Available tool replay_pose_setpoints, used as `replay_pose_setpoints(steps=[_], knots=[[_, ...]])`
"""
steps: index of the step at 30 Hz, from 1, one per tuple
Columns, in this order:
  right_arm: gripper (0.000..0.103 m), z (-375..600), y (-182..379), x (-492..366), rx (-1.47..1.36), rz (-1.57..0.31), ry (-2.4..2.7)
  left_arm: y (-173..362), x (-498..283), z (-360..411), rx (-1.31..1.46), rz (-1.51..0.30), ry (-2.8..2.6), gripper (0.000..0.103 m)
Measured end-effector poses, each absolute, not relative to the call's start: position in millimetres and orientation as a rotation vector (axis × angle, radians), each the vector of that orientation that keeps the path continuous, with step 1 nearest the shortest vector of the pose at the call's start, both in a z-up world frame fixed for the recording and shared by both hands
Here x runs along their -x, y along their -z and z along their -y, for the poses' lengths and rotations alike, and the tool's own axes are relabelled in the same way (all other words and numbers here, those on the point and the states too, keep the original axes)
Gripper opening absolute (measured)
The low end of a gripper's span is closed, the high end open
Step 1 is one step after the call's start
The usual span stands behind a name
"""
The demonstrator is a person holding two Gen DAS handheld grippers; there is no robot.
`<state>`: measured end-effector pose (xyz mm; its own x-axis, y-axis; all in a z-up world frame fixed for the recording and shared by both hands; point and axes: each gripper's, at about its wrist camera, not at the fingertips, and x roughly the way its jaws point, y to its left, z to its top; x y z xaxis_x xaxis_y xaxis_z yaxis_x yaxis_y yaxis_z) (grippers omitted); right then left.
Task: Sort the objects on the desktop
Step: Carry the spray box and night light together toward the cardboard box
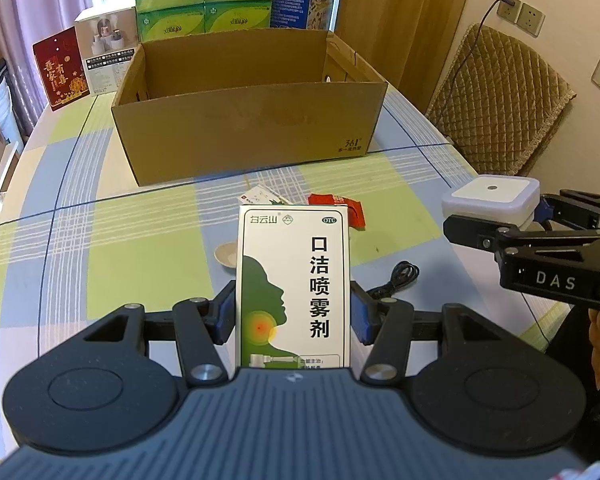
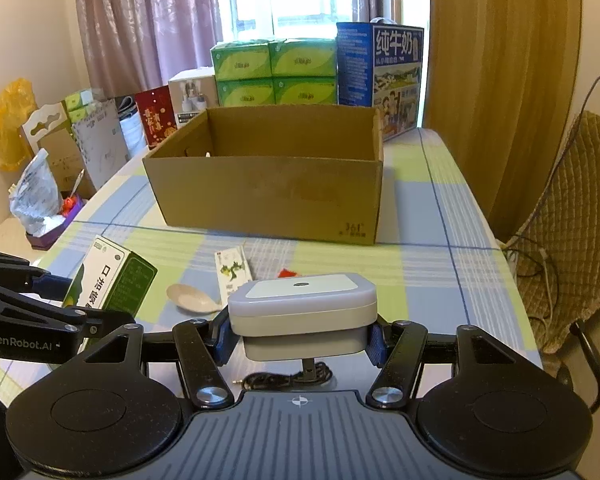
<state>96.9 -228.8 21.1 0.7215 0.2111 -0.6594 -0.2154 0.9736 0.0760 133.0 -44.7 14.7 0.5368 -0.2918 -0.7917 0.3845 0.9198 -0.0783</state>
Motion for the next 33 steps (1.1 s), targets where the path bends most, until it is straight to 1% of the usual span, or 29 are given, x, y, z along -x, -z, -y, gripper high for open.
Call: replay_pose_setpoints(steps=[22, 33], knots=[[0.058, 220, -33, -161, 0.020, -0.717, -0.252, -28, -183, 40, -0.121, -0.905, 0.409, 0.050], [0.058, 225, -54, -213, 0.023, -0.682, -0.256, -57, -239, 36, -0.141, -0.868, 0.416, 0.050]])
